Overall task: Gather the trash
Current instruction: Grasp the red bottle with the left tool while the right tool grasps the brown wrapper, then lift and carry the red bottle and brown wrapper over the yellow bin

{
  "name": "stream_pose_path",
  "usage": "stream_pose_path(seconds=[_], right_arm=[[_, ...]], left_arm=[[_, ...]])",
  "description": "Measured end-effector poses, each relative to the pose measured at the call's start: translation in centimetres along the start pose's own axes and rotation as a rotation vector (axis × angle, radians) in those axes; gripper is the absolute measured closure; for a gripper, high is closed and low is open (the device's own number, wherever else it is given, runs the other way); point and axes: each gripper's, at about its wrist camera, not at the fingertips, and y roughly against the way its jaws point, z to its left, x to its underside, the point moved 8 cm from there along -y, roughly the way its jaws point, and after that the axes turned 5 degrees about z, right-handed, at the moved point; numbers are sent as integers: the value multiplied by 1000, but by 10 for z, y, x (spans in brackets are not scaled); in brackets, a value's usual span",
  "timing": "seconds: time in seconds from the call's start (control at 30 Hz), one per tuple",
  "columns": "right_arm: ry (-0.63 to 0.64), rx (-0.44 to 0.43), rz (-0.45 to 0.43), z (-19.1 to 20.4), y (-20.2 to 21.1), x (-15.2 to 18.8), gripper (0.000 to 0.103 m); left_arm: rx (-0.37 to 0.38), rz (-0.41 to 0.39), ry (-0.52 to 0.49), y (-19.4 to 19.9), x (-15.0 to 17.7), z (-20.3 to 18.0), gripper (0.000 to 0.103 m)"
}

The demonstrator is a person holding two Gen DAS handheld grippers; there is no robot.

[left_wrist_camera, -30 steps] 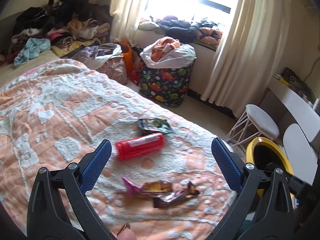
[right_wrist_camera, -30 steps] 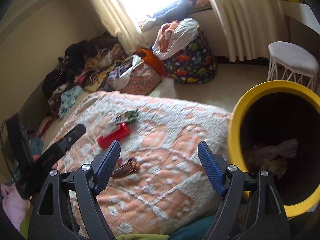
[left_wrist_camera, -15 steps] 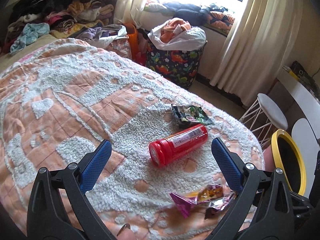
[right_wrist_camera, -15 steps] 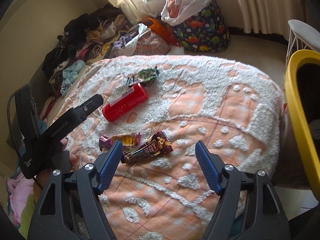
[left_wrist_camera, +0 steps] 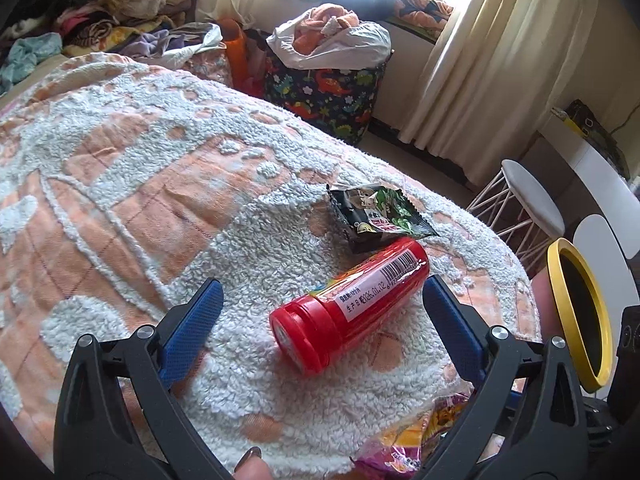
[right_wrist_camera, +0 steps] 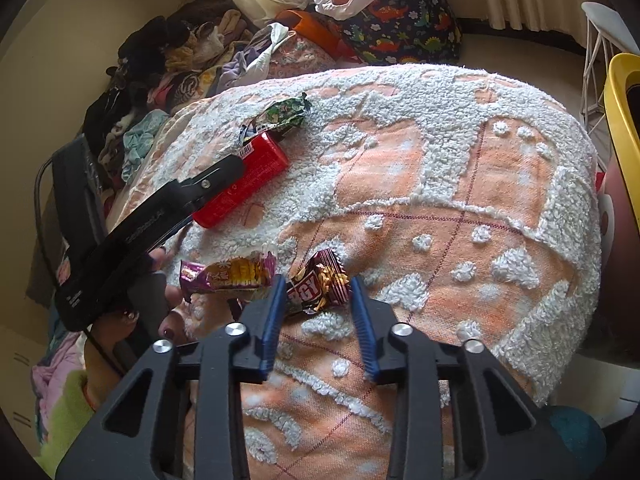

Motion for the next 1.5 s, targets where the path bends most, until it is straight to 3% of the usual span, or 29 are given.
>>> stream_pose_path(seconds=[0.07, 0.13, 0.3, 0.63, 1.17, 1.5], right_arm=[[10, -5, 14, 0, -1, 3, 94], [20, -17, 28, 0, -3, 12, 97], [43, -22, 14, 1, 6, 16, 97], [100, -32, -4, 1, 30, 25, 98], [219, -76, -39, 28, 69, 35, 99], [218, -76, -107, 26, 100, 27, 99]], left_arm=[[9, -3, -3, -1, 1, -1, 16], [3, -7, 0, -1, 2, 0, 24], [23, -11, 5, 3, 2, -3, 51], [18, -32, 27, 23, 16, -10, 70], [7, -115, 105, 73, 36, -22, 77], [16, -179, 98, 107, 25, -42, 77]])
